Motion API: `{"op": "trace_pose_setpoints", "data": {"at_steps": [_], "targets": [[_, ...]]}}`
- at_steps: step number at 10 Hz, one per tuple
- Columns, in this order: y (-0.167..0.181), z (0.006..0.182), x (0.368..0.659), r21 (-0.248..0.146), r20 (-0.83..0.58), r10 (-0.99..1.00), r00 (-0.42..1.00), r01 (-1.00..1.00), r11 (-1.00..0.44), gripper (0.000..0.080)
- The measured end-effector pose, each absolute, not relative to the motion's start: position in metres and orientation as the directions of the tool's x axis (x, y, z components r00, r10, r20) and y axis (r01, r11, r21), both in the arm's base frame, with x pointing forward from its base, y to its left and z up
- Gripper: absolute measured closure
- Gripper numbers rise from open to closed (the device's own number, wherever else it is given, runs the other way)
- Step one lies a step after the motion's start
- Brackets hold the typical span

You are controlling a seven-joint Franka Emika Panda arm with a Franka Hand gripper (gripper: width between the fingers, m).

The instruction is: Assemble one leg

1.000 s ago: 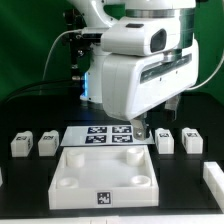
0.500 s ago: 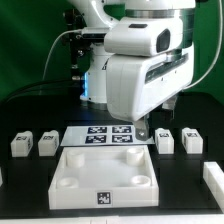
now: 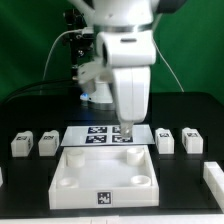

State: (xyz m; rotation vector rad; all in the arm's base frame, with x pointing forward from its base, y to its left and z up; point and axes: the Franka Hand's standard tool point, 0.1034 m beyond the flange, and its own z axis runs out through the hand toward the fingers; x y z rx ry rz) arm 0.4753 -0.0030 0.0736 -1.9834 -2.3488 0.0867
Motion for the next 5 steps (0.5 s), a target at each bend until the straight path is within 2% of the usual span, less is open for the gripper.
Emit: {"op": "trace_pose_setpoints", "data": {"at_steps": [3, 5], "targets": [[-0.017, 0.037, 0.459, -0.097, 0.030, 0.993, -0.118, 0.988, 0.120, 0.0150], [-0.022, 0.017, 0.449, -0.134, 0.040, 0.995, -0.087, 0.987, 0.091, 0.0150]]}}
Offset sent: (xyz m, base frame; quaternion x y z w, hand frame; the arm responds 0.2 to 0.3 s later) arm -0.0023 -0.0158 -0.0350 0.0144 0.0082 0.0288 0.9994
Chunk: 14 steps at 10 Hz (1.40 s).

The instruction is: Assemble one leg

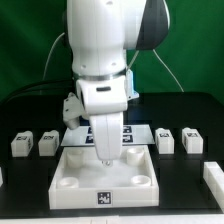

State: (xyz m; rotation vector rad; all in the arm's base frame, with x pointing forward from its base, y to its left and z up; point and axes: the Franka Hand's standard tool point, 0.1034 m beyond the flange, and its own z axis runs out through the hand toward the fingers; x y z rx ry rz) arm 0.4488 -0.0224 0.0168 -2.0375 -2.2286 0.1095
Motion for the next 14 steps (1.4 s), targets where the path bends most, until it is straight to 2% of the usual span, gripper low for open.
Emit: {"op": "trace_pose_setpoints", "data": {"at_steps": [1, 4, 6, 7, 8, 9, 10, 14], "targets": [[-0.0219, 0.0116, 0.4448, -0.146, 0.042, 0.996, -0.079, 0.986, 0.084, 0.0150], [-0.0241, 0.0096, 0.4417, -0.147, 0.042, 0.997, -0.072, 0.986, 0.077, 0.0150], [-0.0242, 0.0094, 0.4415, -0.148, 0.042, 0.997, -0.071, 0.986, 0.077, 0.0424], [-0.0243, 0.0093, 0.4414, -0.148, 0.042, 0.997, -0.071, 0.986, 0.077, 0.0424], [-0.0244, 0.0092, 0.4413, -0.149, 0.042, 0.997, -0.071, 0.986, 0.077, 0.0572], [-0.0245, 0.0092, 0.4413, -0.148, 0.042, 0.997, -0.071, 0.986, 0.076, 0.0572], [-0.0252, 0.0103, 0.4437, -0.140, 0.041, 0.997, -0.070, 0.987, 0.075, 0.0726], [-0.0254, 0.0103, 0.4439, -0.139, 0.041, 0.997, -0.069, 0.987, 0.074, 0.0726]]}}
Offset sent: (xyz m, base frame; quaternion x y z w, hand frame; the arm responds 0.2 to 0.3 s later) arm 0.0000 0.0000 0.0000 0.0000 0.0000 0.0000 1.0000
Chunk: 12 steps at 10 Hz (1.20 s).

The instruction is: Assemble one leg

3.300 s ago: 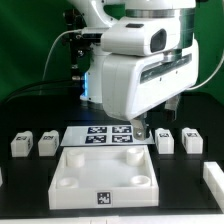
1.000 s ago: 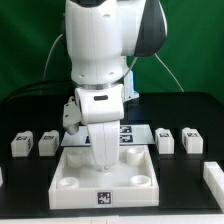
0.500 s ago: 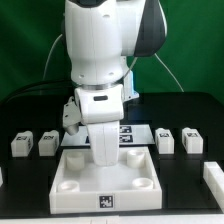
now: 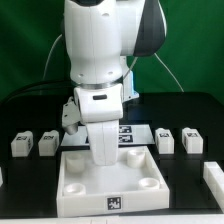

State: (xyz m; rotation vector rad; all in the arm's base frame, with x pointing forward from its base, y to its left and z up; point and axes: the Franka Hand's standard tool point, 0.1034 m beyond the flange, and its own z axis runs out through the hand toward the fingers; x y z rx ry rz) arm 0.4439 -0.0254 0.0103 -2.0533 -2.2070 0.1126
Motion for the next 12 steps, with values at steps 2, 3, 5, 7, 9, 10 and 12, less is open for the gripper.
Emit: {"op": "trace_pose_setpoints", "data": {"at_steps": [2, 3, 5, 7, 9, 10, 12], "targets": [[-0.025, 0.010, 0.444, -0.139, 0.041, 0.997, -0.069, 0.987, 0.074, 0.0726], [-0.025, 0.010, 0.444, -0.139, 0.041, 0.997, -0.069, 0.987, 0.074, 0.0726], [-0.025, 0.010, 0.445, -0.138, 0.041, 0.997, -0.067, 0.988, 0.072, 0.0726], [-0.005, 0.012, 0.462, -0.121, 0.045, 0.998, -0.037, 0.992, 0.043, 0.0726], [0.025, 0.012, 0.485, -0.103, 0.059, 0.998, 0.002, 0.995, 0.004, 0.0726], [0.043, 0.011, 0.493, -0.095, 0.069, 0.998, 0.012, 0.995, -0.005, 0.0726], [0.066, 0.010, 0.496, -0.092, 0.079, 0.997, 0.027, 0.996, -0.020, 0.0726]]}}
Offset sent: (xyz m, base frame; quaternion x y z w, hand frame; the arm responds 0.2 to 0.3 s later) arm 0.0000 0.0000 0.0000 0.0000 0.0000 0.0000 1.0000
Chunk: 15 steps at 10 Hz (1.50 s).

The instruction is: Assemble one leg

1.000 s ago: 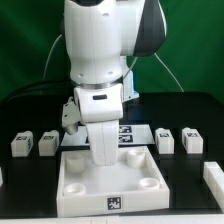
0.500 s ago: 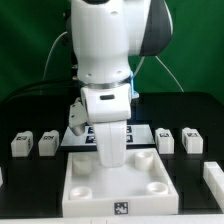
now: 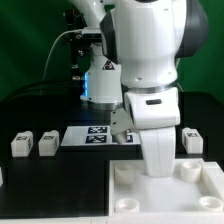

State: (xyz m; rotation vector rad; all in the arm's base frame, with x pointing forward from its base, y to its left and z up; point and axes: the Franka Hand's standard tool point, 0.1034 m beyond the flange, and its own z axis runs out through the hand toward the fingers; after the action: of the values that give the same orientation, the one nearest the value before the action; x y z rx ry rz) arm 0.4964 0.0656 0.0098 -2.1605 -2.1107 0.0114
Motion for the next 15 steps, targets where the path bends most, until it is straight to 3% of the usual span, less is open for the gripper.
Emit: {"op": "trace_pose_setpoints", "data": {"at_steps": [6, 7, 9, 10, 11, 15], "targets": [[0.0657, 0.0091, 0.4962, -0.093, 0.079, 0.997, 0.021, 0.996, -0.014, 0.0726], [0.0653, 0.0090, 0.4961, -0.094, 0.079, 0.997, 0.022, 0.995, -0.015, 0.0525], [0.0647, 0.0089, 0.4961, -0.094, 0.079, 0.997, 0.023, 0.995, -0.016, 0.0229], [0.0644, 0.0089, 0.4961, -0.094, 0.079, 0.997, 0.024, 0.995, -0.016, 0.0229], [0.0641, 0.0089, 0.4961, -0.094, 0.078, 0.997, 0.024, 0.995, -0.017, 0.0165], [0.0631, 0.0088, 0.4962, -0.094, 0.078, 0.997, 0.026, 0.995, -0.019, 0.0150]]}}
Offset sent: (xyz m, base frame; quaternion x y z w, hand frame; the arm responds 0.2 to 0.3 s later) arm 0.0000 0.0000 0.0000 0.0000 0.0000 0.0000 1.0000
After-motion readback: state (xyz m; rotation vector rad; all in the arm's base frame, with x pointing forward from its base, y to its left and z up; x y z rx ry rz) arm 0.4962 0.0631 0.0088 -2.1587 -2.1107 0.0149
